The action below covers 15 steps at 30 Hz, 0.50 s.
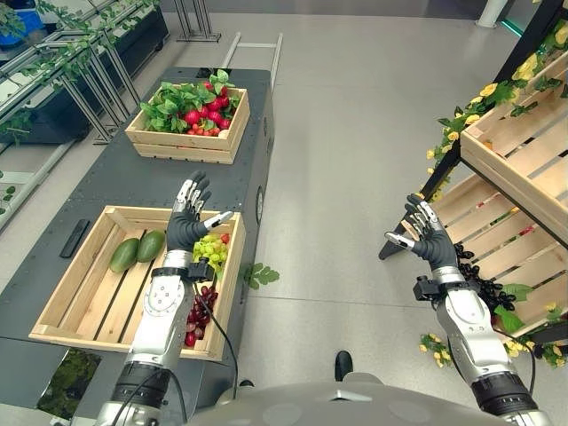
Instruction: Pick up the fruits from the basket on one side to the basket on the other side
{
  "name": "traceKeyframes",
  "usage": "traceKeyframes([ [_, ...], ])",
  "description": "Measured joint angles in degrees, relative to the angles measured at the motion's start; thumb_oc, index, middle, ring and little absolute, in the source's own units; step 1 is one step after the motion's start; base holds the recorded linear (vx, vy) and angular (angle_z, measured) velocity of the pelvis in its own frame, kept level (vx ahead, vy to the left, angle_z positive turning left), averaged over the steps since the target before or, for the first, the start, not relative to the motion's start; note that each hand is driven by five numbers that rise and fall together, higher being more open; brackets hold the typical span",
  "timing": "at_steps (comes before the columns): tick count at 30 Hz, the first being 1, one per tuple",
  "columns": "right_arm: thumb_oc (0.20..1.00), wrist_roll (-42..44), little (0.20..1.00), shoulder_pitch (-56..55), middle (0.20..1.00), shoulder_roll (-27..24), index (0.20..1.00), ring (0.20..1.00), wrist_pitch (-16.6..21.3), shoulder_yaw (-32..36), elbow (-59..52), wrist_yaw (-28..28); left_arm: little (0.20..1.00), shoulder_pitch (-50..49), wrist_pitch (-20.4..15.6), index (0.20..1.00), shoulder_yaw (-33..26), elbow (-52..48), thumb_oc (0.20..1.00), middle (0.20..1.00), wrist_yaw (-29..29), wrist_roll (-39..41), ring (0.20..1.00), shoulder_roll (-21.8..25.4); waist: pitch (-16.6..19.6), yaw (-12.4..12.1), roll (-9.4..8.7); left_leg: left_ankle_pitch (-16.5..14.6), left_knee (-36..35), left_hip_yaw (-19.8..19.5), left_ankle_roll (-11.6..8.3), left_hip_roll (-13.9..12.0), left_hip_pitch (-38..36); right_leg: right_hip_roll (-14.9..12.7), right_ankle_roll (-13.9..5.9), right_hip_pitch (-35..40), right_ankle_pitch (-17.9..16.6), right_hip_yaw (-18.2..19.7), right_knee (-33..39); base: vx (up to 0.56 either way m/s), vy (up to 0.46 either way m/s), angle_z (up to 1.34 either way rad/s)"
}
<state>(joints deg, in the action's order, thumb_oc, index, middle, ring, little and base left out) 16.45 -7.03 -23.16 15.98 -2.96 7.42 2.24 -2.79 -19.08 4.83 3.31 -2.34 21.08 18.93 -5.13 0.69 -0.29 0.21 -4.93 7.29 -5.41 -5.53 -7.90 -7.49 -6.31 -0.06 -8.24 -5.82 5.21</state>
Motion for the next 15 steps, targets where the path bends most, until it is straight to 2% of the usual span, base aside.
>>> traceKeyframes([
  [15,1.0,0.0,1.0,0.0,1.0,0.24,1.0,1.0,0.0,-0.06,0.0,0.39,1.0,-0.01,-0.31,1.0,0.01,0.0,1.0,1.0,-1.11,0.01,1.0,0.0,0.32,0.0,0.01,0.03,-0.04,0.02,-0.04,-0.04,-0.4,0.06,0.01,0.34,0.0,0.04,-0.01,0.0,0.0,0.0],
])
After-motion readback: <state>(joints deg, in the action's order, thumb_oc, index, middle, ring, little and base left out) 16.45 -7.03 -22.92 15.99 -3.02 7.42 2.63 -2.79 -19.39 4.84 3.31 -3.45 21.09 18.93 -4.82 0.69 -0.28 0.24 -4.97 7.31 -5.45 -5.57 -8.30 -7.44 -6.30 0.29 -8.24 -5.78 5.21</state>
